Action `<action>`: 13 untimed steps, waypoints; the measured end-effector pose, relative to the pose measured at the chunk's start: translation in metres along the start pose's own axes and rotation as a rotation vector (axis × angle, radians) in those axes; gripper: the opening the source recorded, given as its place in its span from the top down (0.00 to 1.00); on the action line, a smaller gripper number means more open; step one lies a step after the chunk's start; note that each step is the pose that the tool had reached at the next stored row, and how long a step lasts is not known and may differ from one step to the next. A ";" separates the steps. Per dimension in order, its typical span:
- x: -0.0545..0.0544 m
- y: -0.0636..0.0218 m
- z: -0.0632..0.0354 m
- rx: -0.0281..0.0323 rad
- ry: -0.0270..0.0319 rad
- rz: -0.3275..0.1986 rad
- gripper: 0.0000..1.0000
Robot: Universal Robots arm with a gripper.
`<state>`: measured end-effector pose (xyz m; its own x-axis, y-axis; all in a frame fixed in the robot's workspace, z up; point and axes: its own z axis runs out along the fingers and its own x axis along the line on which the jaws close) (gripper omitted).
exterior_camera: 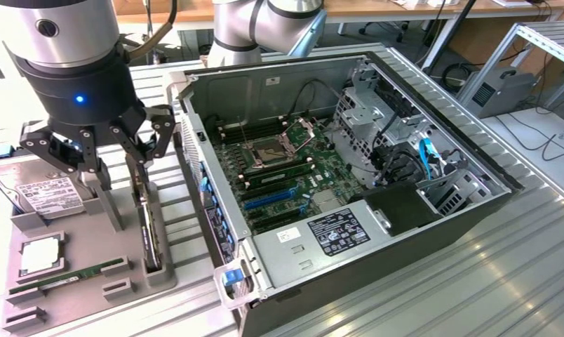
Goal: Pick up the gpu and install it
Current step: 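Pick up the gpu and move the gpu toward the slot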
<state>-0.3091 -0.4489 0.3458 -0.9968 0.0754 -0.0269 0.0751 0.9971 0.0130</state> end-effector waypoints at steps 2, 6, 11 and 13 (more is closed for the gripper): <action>0.000 0.0000 0.0007 -0.0001 0.0000 0.000 0.52; 0.000 0.0000 0.0025 0.0000 0.0000 0.000 0.52; 0.000 -0.0001 0.0042 -0.0001 0.0000 0.000 0.52; 0.000 -0.0001 0.0048 0.0000 0.0000 0.000 0.52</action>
<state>-0.3091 -0.4489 0.3410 -0.9968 0.0754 -0.0269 0.0751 0.9971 0.0131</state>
